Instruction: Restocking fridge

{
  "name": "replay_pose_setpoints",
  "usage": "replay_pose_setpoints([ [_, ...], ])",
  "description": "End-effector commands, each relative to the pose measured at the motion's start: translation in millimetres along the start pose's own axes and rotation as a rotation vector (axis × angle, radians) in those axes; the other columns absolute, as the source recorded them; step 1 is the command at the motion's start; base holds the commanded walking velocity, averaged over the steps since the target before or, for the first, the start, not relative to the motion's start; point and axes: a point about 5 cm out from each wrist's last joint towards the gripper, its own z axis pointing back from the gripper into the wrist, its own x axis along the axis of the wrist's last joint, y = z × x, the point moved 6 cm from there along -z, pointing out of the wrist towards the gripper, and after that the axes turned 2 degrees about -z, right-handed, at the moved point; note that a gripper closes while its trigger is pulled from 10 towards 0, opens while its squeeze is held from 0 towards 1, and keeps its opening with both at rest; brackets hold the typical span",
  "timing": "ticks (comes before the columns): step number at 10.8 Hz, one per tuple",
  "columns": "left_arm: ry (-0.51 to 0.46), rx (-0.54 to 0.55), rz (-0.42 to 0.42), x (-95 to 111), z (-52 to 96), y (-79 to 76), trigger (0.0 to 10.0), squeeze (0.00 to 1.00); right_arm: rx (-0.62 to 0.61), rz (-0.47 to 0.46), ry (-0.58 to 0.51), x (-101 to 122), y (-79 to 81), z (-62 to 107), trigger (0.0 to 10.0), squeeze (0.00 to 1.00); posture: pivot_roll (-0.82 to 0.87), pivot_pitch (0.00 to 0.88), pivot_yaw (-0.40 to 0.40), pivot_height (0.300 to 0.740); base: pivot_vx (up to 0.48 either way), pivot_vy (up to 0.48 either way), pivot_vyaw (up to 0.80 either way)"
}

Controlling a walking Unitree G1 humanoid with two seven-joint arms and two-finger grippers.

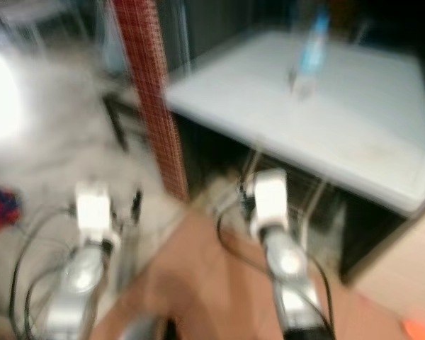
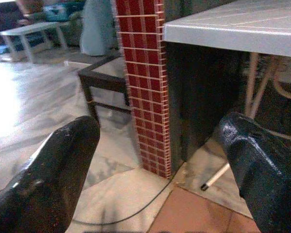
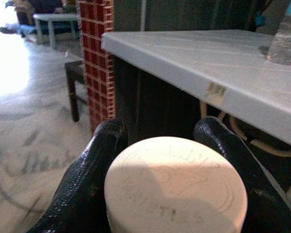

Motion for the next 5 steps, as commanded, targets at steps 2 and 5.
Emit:
replay_pose_setpoints([
  [2, -0.013, 0.008, -0.009, 7, -3.3, 2.4, 10.0, 0.0, 0.021, -0.021, -0.054, 15, 10.1, -2.3, 10.0, 0.0, 0.02, 0.0, 0.035, 0.74, 0.0, 0.0, 0.8],
  [5, -0.014, 0.012, -0.094, 6, -3.4, 9.9, 10.0, 0.0, 0.012, -0.012, -0.09, 25, 6.2, -8.4, 10.0, 0.0, 0.02, 0.0, 0.064, 0.74, 0.0, 0.0, 0.8],
])
